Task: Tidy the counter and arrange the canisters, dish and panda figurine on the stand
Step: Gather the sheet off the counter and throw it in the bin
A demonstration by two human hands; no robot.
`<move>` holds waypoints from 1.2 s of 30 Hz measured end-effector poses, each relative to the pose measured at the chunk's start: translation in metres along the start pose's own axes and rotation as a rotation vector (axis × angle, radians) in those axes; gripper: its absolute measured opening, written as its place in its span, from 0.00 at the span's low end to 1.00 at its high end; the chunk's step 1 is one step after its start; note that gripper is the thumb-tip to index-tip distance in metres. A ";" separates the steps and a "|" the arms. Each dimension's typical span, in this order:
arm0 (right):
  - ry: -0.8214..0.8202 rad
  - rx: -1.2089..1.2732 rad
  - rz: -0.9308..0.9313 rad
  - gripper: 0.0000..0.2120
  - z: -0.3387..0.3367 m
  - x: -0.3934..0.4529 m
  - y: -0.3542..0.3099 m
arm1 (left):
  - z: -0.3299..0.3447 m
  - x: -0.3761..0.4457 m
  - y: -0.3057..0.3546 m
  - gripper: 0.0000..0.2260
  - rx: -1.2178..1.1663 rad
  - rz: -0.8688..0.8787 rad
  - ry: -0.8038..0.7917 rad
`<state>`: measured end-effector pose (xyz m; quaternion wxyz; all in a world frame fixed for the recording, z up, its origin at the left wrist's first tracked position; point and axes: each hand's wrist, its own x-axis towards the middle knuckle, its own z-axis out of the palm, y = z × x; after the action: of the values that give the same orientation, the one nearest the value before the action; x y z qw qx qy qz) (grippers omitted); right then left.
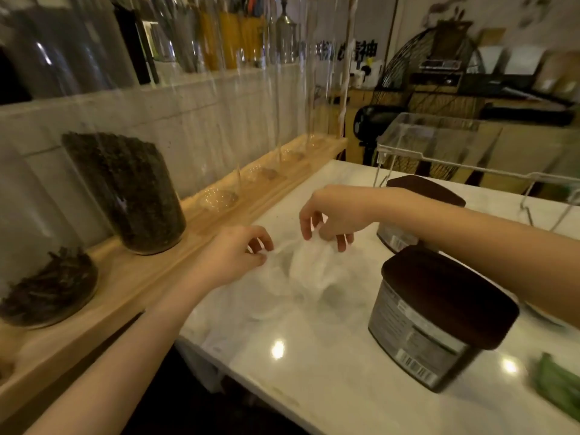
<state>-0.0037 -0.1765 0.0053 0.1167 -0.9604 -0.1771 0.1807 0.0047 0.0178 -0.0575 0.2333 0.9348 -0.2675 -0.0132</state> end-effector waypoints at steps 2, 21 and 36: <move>0.141 0.062 0.004 0.11 -0.009 -0.018 0.004 | -0.007 0.006 0.012 0.07 0.004 0.037 0.040; 1.078 0.515 0.142 0.06 0.043 -0.323 0.007 | 0.015 -0.091 0.253 0.10 -0.374 0.542 0.247; 0.801 0.795 0.496 0.05 0.263 -0.501 0.001 | 0.179 -0.257 0.322 0.14 -0.382 0.509 -0.526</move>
<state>-0.5423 -0.3271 -0.0805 0.4778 -0.8491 0.1902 -0.1202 -0.4009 -0.1698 -0.1002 0.3221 0.7435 -0.5333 -0.2430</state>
